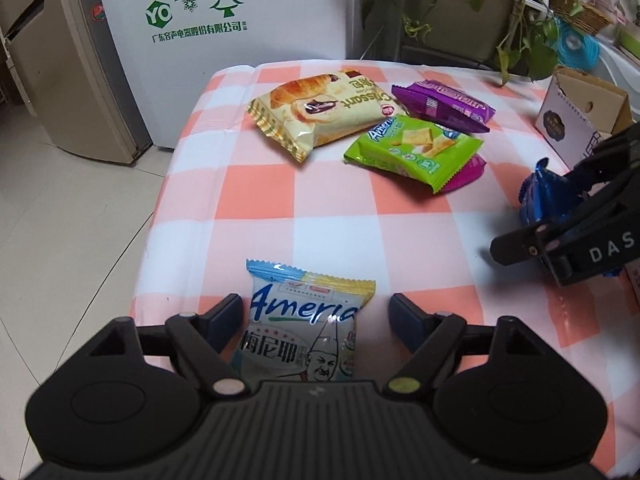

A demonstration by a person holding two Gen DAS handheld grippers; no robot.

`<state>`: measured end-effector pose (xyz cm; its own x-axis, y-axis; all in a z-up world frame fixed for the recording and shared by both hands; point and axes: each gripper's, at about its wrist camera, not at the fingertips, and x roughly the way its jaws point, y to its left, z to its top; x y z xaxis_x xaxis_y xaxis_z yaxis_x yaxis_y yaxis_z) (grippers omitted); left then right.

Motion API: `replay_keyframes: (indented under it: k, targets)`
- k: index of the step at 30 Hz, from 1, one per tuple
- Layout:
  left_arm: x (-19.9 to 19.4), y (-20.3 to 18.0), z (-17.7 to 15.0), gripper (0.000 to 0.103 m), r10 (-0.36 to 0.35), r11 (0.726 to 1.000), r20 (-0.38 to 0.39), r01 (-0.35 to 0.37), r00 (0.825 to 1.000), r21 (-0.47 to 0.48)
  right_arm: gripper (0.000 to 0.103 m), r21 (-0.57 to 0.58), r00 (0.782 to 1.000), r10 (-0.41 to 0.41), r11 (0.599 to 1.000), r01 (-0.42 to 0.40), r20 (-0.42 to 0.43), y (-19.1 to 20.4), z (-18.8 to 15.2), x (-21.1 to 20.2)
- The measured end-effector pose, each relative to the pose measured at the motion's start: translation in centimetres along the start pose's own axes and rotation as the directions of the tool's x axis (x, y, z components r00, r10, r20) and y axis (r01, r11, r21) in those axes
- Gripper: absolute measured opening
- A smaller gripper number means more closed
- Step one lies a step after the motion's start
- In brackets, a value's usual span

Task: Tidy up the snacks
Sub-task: 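Close the left tool on the white Ameria packet and lift it, then carry the white Ameria packet and blue foil packet over the box with both tools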

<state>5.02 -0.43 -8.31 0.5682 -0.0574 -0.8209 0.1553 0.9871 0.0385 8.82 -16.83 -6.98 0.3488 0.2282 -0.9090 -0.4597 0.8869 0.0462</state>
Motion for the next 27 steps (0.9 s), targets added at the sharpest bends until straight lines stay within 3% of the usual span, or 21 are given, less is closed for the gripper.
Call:
replay_keyframes:
  k: [5, 8, 27]
  targets:
    - [-0.5, -0.8, 0.0, 0.051, -0.051, 0.998, 0.012, 0.050, 0.999, 0.039, 0.075, -0.010, 1.000, 0.004, 1.000, -0.004, 0.002, 0.3, 0.0, 0.0]
    - [-0.7, -1.6, 0.0, 0.050, -0.033, 0.997, 0.020, 0.032, 0.999, 0.076, 0.075, -0.012, 1.000, 0.001, 1.000, 0.000, 0.017, 0.3, 0.1, -0.4]
    - [-2.2, -2.9, 1.8, 0.050, -0.002, 0.995, 0.089, -0.008, 0.996, 0.103, 0.074, -0.034, 0.988, -0.026, 0.999, 0.032, 0.153, -0.1, 0.5, -4.4]
